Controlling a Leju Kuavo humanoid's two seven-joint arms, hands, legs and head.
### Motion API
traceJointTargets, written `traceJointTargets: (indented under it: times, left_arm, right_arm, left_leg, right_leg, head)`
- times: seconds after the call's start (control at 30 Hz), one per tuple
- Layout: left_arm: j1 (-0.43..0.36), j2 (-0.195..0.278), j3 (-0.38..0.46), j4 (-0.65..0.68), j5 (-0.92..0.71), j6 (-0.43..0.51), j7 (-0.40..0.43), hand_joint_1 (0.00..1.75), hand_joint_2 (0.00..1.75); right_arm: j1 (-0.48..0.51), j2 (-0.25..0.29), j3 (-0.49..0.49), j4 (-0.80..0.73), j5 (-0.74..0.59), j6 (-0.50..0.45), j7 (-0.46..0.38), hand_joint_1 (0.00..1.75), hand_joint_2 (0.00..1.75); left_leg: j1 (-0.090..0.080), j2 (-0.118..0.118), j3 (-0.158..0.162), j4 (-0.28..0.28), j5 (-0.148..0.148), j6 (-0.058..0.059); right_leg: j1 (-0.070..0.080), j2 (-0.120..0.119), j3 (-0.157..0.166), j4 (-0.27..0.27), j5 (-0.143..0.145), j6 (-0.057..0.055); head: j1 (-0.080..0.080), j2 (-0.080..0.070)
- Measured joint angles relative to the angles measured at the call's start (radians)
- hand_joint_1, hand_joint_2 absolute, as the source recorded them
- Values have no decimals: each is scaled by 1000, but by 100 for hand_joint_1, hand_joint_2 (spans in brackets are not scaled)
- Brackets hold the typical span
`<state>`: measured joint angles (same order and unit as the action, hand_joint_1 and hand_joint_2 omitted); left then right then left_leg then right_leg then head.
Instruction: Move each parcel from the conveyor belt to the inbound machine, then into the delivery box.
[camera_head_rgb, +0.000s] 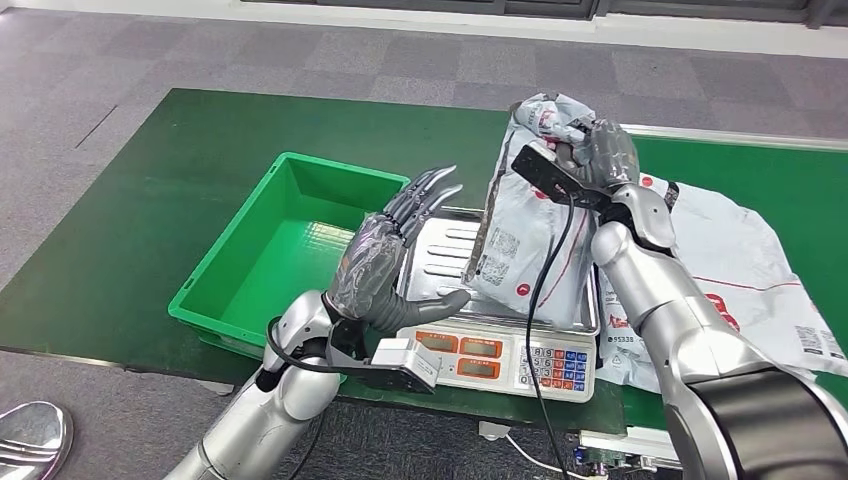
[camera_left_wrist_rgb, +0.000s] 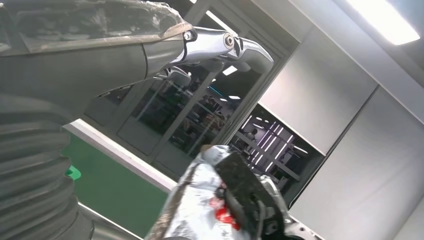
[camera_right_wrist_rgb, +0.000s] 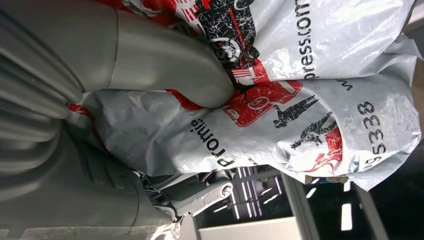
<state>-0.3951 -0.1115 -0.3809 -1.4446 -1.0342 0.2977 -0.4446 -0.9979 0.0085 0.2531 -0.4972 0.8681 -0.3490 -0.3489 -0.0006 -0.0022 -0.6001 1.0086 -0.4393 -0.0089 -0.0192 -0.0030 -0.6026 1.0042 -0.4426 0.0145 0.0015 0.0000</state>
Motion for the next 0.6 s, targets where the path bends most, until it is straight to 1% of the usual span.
traceJointTargets:
  times: [0.2, 0.33, 0.53, 0.6]
  left_arm:
    - [-8, 6, -12, 0, 0, 0, 10, 0, 175]
    - [-8, 9, -12, 0, 0, -1, 13, 0, 175]
    - [-8, 12, -12, 0, 0, -1, 16, 0, 175]
    - [-8, 14, -12, 0, 0, -1, 18, 0, 175]
  right_arm:
    - [23, 25, 19, 26, 2, 34, 15, 175, 175]
    - [44, 29, 28, 41, 5, 53, 34, 175, 175]
    - [75, 30, 29, 58, 8, 54, 63, 175, 175]
    - [86, 30, 29, 64, 6, 58, 66, 87, 175]
  left_leg:
    - [0, 0, 0, 0, 0, 0]
    - [0, 0, 0, 0, 0, 0]
    - [0, 0, 0, 0, 0, 0]
    - [0, 0, 0, 0, 0, 0]
  right_leg:
    - [0, 0, 0, 0, 0, 0]
    - [0, 0, 0, 0, 0, 0]
    - [0, 0, 0, 0, 0, 0]
    - [0, 0, 0, 0, 0, 0]
  head:
    - [0, 0]
    - [0, 0]
    - [0, 0]
    - [0, 0]
